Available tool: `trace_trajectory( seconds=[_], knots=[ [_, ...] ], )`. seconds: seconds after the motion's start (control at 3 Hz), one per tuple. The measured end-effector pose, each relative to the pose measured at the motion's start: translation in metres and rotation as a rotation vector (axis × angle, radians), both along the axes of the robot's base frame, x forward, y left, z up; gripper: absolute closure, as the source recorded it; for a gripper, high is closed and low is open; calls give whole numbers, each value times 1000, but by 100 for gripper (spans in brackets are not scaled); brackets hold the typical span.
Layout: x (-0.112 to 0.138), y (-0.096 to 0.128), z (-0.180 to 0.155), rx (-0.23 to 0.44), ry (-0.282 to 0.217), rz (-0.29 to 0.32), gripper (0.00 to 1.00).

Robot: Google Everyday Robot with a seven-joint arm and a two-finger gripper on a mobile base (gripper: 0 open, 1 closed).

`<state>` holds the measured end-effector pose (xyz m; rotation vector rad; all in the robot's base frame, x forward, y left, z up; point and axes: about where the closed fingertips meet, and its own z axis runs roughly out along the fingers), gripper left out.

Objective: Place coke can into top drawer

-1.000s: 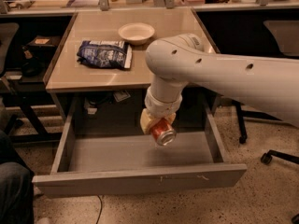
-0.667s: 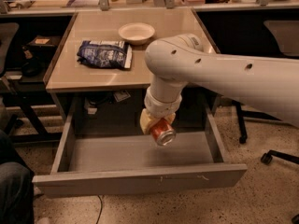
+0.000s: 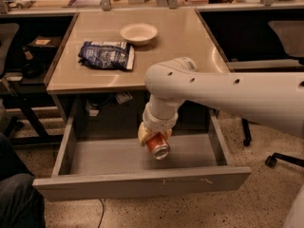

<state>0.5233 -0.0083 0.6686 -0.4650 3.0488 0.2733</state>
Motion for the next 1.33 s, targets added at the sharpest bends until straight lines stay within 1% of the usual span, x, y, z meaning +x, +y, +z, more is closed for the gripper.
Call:
trace_trajectory(
  seconds=[0.33,0.67,1.0,1.33],
  knots=[
    [4,5,-19,22,-2,-40,100],
    [7,11,-38,44,-2,-64,100],
    [12,18,-57,55,-18,-61,100],
    [17,20,-71,65,-28,-68,100]
  ],
)
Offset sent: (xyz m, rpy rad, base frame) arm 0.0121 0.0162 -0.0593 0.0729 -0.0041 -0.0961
